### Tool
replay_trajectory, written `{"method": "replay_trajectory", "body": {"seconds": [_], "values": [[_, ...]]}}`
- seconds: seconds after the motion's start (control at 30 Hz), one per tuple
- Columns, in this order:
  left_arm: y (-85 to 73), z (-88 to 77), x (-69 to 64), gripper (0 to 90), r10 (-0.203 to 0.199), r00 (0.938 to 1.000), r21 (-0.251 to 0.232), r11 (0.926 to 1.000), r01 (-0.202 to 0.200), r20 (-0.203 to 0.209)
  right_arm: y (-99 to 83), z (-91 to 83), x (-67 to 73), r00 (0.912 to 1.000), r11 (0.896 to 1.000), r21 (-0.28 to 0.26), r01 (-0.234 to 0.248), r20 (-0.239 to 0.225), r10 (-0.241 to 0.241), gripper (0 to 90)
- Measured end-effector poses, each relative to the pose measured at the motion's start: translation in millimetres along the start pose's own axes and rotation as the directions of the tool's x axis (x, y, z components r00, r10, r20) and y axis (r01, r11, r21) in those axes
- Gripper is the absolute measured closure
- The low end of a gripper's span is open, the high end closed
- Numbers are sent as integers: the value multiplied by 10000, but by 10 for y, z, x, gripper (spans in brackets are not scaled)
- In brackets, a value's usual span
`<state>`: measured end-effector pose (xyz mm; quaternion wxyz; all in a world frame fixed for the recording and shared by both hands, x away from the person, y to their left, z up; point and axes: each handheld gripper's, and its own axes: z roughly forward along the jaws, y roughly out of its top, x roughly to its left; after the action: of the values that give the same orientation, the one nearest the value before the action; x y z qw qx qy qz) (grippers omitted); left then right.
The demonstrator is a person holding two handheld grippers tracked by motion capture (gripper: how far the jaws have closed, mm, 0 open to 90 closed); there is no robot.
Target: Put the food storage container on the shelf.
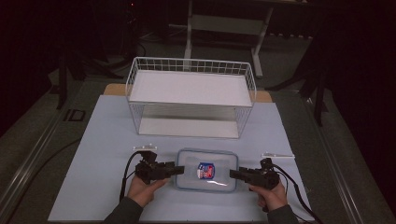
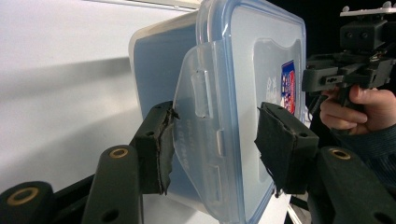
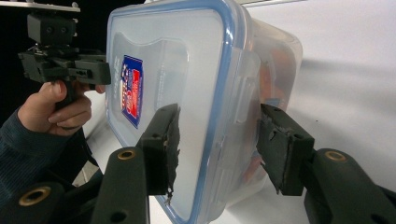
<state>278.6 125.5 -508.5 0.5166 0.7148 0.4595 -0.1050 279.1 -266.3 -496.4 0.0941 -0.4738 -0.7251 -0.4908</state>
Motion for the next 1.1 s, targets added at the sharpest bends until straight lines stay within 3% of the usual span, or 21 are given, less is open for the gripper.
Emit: {"method": "replay_trajectory", "body": {"seconds": [0.47,0.67,1.1], "values": [[5,-40,-63,482,270,9995,-18,9996,-271,-182,3,-30,67,9998,9996,-202,183,86,-181,516],[32,-88,-110,483,452,9987,-294,9985,-459,-235,17,-49,100,9998,9985,-526,175,1,-175,517],[116,-267,-161,486,817,9966,-936,9922,-821,-81,120,-95,330,9938,9877,-1103,1108,255,-1087,518]]}}
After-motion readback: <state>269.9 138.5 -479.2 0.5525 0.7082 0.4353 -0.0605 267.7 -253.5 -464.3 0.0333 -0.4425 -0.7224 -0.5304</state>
